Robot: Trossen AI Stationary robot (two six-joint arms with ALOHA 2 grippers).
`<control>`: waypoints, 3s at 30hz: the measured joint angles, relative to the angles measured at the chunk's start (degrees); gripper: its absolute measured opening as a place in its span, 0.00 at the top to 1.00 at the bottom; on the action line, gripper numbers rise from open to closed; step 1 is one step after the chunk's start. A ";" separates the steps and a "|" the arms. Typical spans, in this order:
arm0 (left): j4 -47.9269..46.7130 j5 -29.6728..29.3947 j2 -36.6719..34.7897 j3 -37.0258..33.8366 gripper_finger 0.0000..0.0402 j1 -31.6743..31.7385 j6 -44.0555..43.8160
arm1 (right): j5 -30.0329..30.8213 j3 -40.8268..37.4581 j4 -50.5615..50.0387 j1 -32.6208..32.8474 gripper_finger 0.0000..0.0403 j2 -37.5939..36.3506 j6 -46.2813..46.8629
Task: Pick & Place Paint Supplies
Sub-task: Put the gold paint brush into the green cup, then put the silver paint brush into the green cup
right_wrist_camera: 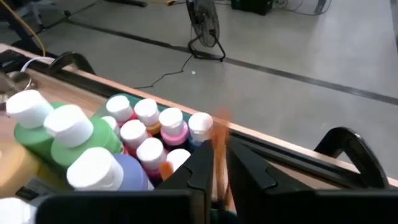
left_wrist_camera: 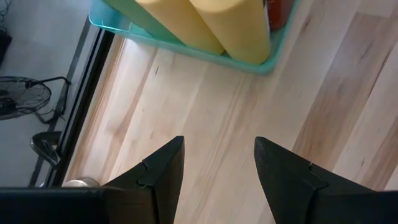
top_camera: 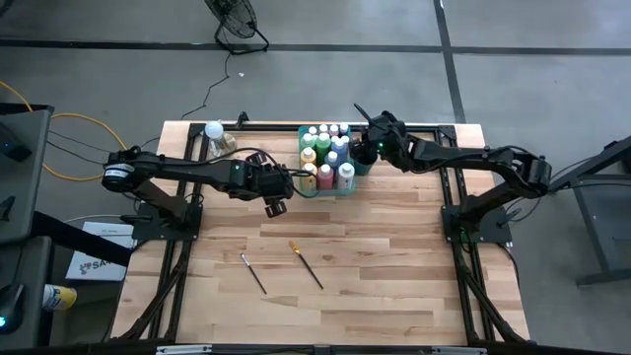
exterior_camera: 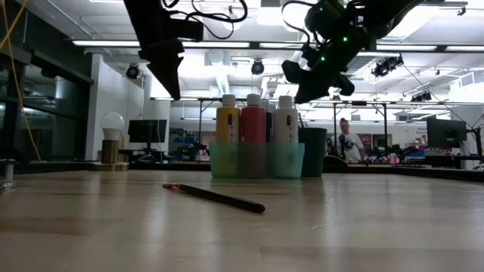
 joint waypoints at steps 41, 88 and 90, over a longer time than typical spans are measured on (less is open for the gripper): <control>0.19 35.97 -0.04 -16.32 0.53 -14.74 34.01 | -18.13 -0.04 -7.74 -0.04 0.67 -15.50 -3.95; 18.11 30.15 0.04 -31.43 0.98 -25.20 28.04 | -19.60 -0.04 -7.67 -0.04 0.67 -15.45 -3.73; 18.11 30.69 0.04 -31.43 0.99 -25.20 27.91 | -19.71 -0.04 -7.67 -0.04 0.67 -15.45 -3.72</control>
